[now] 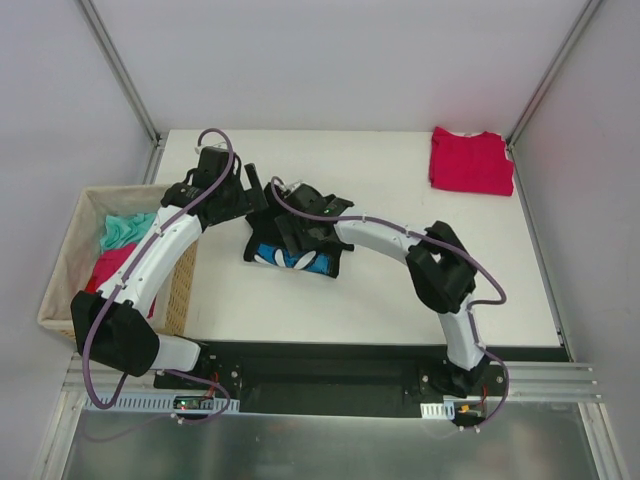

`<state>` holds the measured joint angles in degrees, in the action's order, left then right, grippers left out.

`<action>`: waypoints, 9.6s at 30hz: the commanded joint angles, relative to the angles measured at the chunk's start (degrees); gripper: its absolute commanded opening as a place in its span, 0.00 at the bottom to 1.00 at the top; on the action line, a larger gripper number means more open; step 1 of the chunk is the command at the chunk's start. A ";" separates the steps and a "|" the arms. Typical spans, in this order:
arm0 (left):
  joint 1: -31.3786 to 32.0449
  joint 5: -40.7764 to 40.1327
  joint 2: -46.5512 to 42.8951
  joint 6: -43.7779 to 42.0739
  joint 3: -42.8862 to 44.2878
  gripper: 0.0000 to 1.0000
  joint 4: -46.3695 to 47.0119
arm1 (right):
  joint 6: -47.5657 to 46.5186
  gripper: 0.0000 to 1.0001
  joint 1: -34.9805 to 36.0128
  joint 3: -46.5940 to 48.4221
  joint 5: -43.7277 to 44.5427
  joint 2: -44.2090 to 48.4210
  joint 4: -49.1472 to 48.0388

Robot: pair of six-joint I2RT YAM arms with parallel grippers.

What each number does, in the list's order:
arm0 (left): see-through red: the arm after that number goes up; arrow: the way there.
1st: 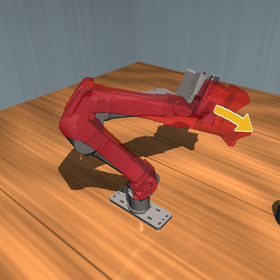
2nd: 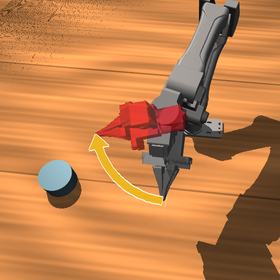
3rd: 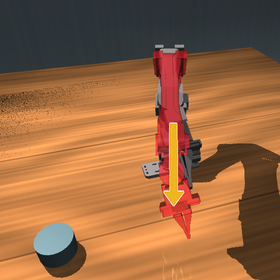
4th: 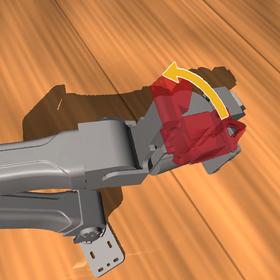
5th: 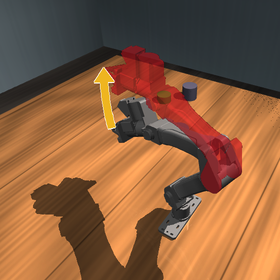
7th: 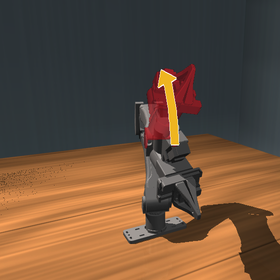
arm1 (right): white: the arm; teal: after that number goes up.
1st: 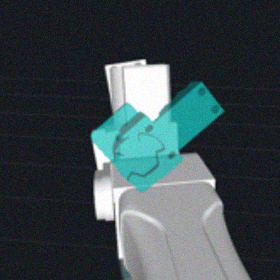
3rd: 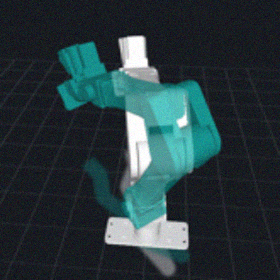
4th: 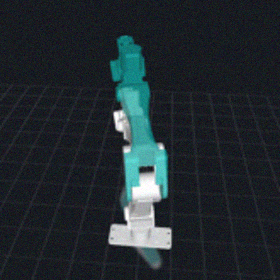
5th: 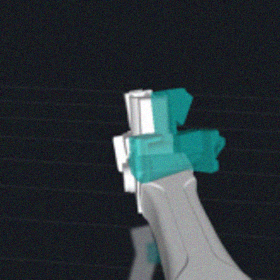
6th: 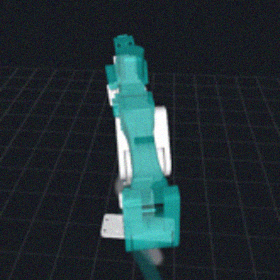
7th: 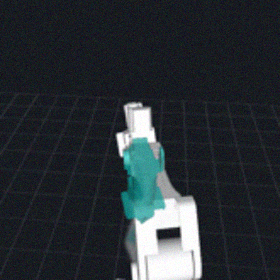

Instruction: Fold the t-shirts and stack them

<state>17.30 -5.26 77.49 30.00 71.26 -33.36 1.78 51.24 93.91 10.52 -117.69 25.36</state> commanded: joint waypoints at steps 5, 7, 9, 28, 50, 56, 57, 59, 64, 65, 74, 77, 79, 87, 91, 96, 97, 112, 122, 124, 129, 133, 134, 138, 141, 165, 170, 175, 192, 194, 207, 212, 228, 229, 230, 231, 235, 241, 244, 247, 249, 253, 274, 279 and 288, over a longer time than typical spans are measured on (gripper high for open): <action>-0.25 -2.30 -1.91 -1.61 -0.25 0.99 -1.09 | 5.25 0.90 0.26 -2.76 -6.21 -6.41 -1.37; -0.34 -2.30 -1.56 -1.70 -0.25 0.99 -1.09 | 5.77 0.90 0.17 -5.21 -5.87 -6.94 -1.46; -0.34 -2.30 -1.21 -1.87 -0.16 0.99 -1.09 | 6.65 0.90 -0.35 -7.85 -6.04 -6.07 -1.63; -0.60 1.57 0.38 -0.38 -0.16 0.99 -1.00 | 4.91 0.90 -7.65 -44.60 0.00 31.45 3.09; 6.25 5.53 -0.06 -1.61 -4.73 0.99 0.76 | 3.32 0.90 -7.39 -13.05 -0.94 14.62 6.36; 5.55 4.46 -0.85 -2.14 -5.70 0.99 0.67 | 4.81 0.90 -7.30 -12.17 -3.75 8.45 4.43; 5.46 4.73 -0.68 -2.05 -5.79 0.99 0.67 | 4.98 0.90 -7.30 -12.08 -3.84 7.05 4.26; 5.03 4.99 -0.50 -2.14 -5.79 0.99 0.67 | 4.99 0.90 -7.39 -11.91 -3.84 5.72 4.25; 4.41 4.99 -0.41 -2.31 -5.79 0.99 0.58 | 3.93 0.89 -7.30 -7.70 -6.91 -0.42 4.78; 4.32 4.91 -0.50 -2.31 -5.79 0.99 0.49 | 3.41 0.90 -7.04 -4.47 -7.53 -1.39 5.13; 3.79 4.11 -1.38 -2.49 -6.14 0.99 0.05 | 5.42 0.90 -8.78 19.36 -8.06 -15.27 14.70; 3.71 4.03 -1.47 -2.58 -6.23 0.99 -0.12 | 7.53 0.90 -11.51 23.86 -6.93 -16.69 16.38; 3.71 4.11 -1.29 -2.58 -6.23 0.99 -0.21 | 8.76 0.90 -14.49 25.61 -6.66 -17.22 17.43; 3.71 4.20 -0.77 -2.31 -5.88 0.99 -0.21 | 10.79 0.90 -22.76 12.19 -6.92 -10.73 13.67; 3.71 5.78 1.86 -2.05 -3.77 0.99 -0.21 | 9.21 0.90 -24.00 4.98 -6.83 -3.63 10.94; 3.88 10.35 5.38 -2.49 -1.40 0.99 -0.21 | 6.67 0.90 -23.38 -0.12 -1.84 5.88 11.28; 3.88 10.88 6.43 -2.49 -0.26 0.99 -0.21 | 6.22 0.90 -23.21 -0.83 -0.60 7.98 11.63; 7.92 10.18 12.77 -2.05 6.70 0.99 -0.30 | 6.66 0.91 -19.16 -18.84 6.26 22.50 9.54; 7.92 9.30 11.98 -2.66 6.34 0.99 -0.65 | 8.68 0.91 -19.78 -26.14 3.63 18.81 5.14; 7.92 9.39 12.07 -2.67 6.26 0.99 -0.74 | 9.38 0.91 -19.87 -28.60 3.19 19.42 4.52; 7.92 9.12 12.33 -3.28 6.43 0.99 -1.00 | 11.57 0.91 -19.87 -35.97 2.49 23.72 3.29; 7.92 9.56 12.59 -3.19 6.87 0.99 -1.00 | 13.42 0.91 -19.25 -44.49 0.99 29.35 2.58; 7.92 9.56 12.77 -3.10 6.87 0.99 -1.00 | 13.77 0.91 -18.99 -45.73 0.82 30.40 2.67; 7.92 10.00 13.03 -2.93 6.96 0.99 -1.00 | 15.35 0.91 -17.76 -50.75 -0.15 36.11 3.11; 7.92 10.44 13.03 -2.75 6.87 0.99 -1.00 | 16.67 0.91 -15.74 -53.30 0.20 39.27 4.25; 11.62 20.54 24.98 -8.82 18.73 0.99 -6.45 | 16.94 0.91 -13.89 -45.91 19.44 53.96 21.30; 13.45 24.59 29.99 -7.85 20.58 0.99 -6.10 | 15.89 0.92 -19.42 -48.11 18.31 53.44 18.59; 16.18 28.01 31.84 -7.24 20.50 0.99 -3.56 | 12.28 0.91 -26.79 -47.94 12.42 48.89 13.23; 16.45 29.96 30.88 -6.09 16.63 0.99 -0.82 | 13.86 0.90 -40.87 -51.10 -0.24 36.31 1.97; 16.28 29.95 30.96 -6.00 16.45 0.99 -0.82 | 14.39 0.90 -41.13 -51.72 -1.55 35.34 1.01; 15.48 30.48 31.32 -5.92 15.66 0.99 -0.82 | 14.66 0.64 -41.93 -50.75 -3.49 34.54 1.00; 15.40 30.31 31.40 -5.83 15.31 0.99 -0.91 | 14.74 0.33 -42.01 -50.32 -3.49 33.93 0.92; 14.78 30.22 31.31 -5.57 14.69 0.99 -0.82 | 13.16 0.01 -41.84 -47.06 0.72 35.25 3.11; 14.78 30.57 31.40 -5.39 14.95 0.99 -0.82 | 13.25 0.01 -41.84 -47.15 0.64 35.16 3.11; 14.78 30.66 31.49 -5.22 15.13 0.99 -0.74 | 13.25 0.01 -41.58 -47.06 0.46 35.07 2.94; 14.78 30.57 31.66 -5.13 15.22 0.99 -0.82 | 13.25 0.01 -41.31 -47.24 0.38 34.98 2.85; 14.87 30.40 33.68 -5.21 15.31 0.99 -0.74 | 13.42 0.01 -39.56 -46.54 0.72 34.98 2.67; 15.40 31.62 36.32 -4.07 14.43 0.95 3.73 | 13.33 0.01 -38.24 -44.69 0.99 35.25 3.29; 15.48 34.34 37.64 -3.11 15.57 0.86 5.15 | 13.25 0.01 -37.89 -44.60 0.90 35.86 3.20; 15.48 34.52 38.96 -1.96 17.15 0.87 6.55 | 13.25 0.01 -37.27 -44.95 0.99 37.00 2.85; 15.48 34.52 39.49 -1.35 17.85 0.87 7.00 | 13.16 0.01 -36.66 -44.95 1.43 37.44 2.93; 15.66 35.31 41.41 -0.64 20.13 0.87 7.61 | 12.90 0.01 -36.39 -44.43 1.34 37.62 3.02; 16.63 34.88 35.36 -0.82 10.39 0.89 8.32 | 12.90 0.01 -36.56 -43.81 3.98 36.04 3.73; 16.63 33.56 31.85 -1.26 6.70 0.89 7.88 | 13.07 0.01 -36.48 -43.55 3.54 35.69 3.64; 16.63 32.68 35.00 -1.70 9.50 0.90 7.61 | 13.07 0.01 -36.48 -43.55 3.89 36.92 4.17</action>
<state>33.78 28.40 112.05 29.78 78.50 -24.77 14.92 14.52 48.01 12.91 -82.11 28.21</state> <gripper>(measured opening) 0.898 0.080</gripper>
